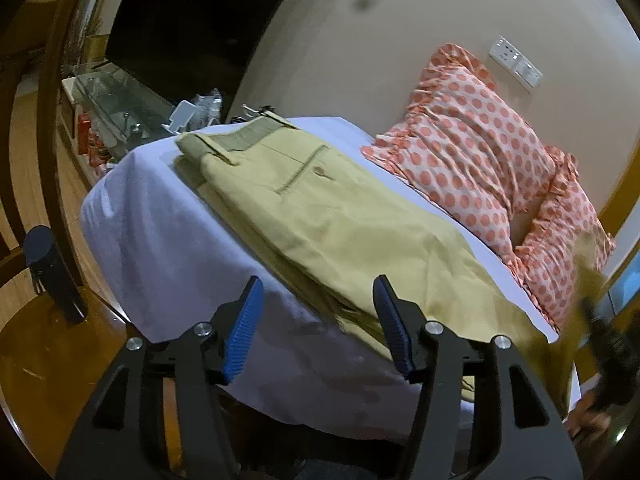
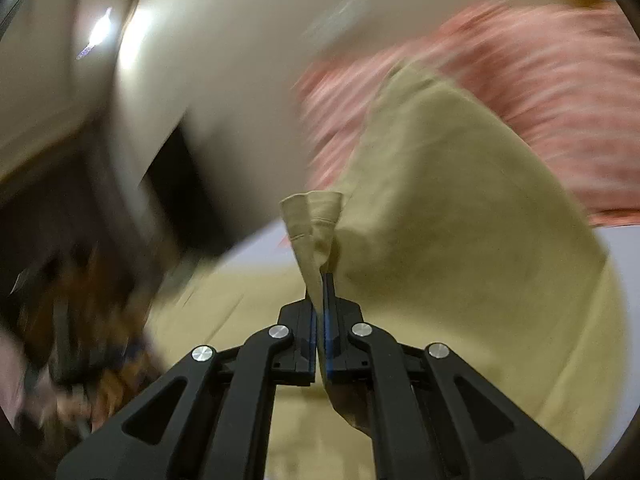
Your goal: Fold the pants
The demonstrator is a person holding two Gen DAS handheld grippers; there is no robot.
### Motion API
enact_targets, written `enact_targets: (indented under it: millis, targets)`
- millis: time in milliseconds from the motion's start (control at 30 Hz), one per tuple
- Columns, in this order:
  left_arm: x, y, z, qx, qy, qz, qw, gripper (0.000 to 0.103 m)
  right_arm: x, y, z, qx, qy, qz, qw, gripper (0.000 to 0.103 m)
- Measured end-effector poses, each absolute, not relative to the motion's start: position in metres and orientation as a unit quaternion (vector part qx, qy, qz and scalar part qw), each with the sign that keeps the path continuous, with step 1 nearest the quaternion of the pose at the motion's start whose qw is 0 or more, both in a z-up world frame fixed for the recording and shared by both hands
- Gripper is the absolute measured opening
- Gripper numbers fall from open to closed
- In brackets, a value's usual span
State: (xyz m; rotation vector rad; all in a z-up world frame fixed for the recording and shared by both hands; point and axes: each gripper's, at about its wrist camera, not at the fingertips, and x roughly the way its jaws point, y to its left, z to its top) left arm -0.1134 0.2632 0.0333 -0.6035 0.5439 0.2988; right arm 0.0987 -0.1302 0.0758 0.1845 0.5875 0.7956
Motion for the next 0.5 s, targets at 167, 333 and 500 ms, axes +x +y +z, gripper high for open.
enact_targets:
  millis: [167, 333, 500]
  targets:
    - [-0.114, 0.295, 0.031, -0.335, 0.260, 0.142, 0.895, 0.069, 0.091, -0.073, 0.033, 0.033, 0.376, 0.413, 0.829, 0.044]
    - [-0.103, 0.339, 0.025, -0.402, 0.251, 0.146, 0.869, 0.068, 0.079, -0.119, 0.051, 0.109, 0.328, 0.397, 0.850, 0.086]
    - [-0.089, 0.361, 0.018, -0.441, 0.251, 0.140, 0.850, 0.068, 0.074, -0.125, 0.054, 0.128, 0.326, 0.391, 0.851, 0.087]
